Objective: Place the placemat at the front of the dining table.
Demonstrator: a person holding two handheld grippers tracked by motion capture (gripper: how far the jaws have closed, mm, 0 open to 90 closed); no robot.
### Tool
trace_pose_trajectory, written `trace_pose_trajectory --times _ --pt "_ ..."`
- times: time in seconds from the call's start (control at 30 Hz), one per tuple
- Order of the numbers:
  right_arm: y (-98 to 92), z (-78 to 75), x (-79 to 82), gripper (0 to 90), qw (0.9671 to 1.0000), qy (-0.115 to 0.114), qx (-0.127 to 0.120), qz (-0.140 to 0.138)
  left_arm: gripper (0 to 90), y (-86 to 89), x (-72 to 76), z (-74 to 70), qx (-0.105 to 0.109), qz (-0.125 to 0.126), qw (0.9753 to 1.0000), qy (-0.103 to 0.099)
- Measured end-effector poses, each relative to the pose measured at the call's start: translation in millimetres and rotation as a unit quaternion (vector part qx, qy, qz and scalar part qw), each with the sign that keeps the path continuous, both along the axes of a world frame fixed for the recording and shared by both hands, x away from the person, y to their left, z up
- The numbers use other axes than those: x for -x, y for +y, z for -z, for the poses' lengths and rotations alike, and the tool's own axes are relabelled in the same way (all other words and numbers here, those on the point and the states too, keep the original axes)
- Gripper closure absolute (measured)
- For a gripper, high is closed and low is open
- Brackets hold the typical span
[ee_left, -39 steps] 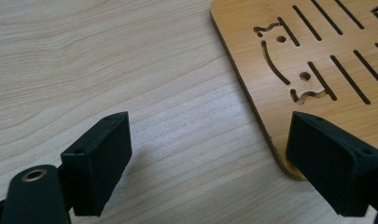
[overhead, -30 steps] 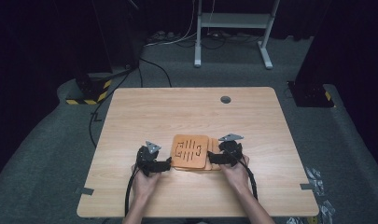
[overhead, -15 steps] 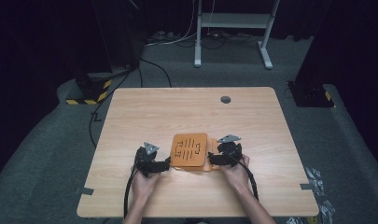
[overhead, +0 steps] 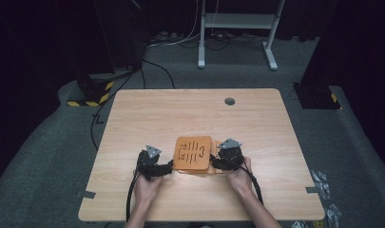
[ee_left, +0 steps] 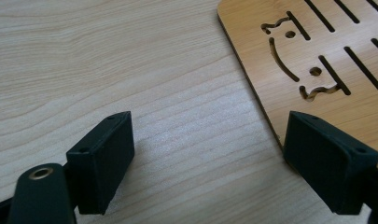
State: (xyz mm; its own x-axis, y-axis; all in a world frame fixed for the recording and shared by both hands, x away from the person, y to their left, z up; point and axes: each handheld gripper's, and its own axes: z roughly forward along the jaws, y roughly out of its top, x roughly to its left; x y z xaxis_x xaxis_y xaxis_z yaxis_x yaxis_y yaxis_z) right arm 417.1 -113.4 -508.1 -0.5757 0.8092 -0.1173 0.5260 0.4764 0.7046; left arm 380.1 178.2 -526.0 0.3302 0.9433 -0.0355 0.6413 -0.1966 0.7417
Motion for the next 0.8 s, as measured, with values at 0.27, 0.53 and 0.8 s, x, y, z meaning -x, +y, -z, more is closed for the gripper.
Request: trace_pose_trajectory --times 0.27,0.53,0.8 --pt "-7.3 -1.4 2.0 36.0 0.9992 -0.008 -0.030 -0.023 16.5 -0.5 0.0 0.0 0.000 0.000 1.0000 0.000" --pt "-9.2 -7.1 7.0 33.1 0.9973 -0.010 -0.062 -0.039 16.6 -0.4 -0.1 -0.1 0.000 0.000 1.0000 0.000" --pt "2.4 -11.8 6.7 30.3 0.9945 0.007 -0.085 -0.061 16.6 -0.4 -0.2 -0.1 0.000 0.001 1.0000 0.000"
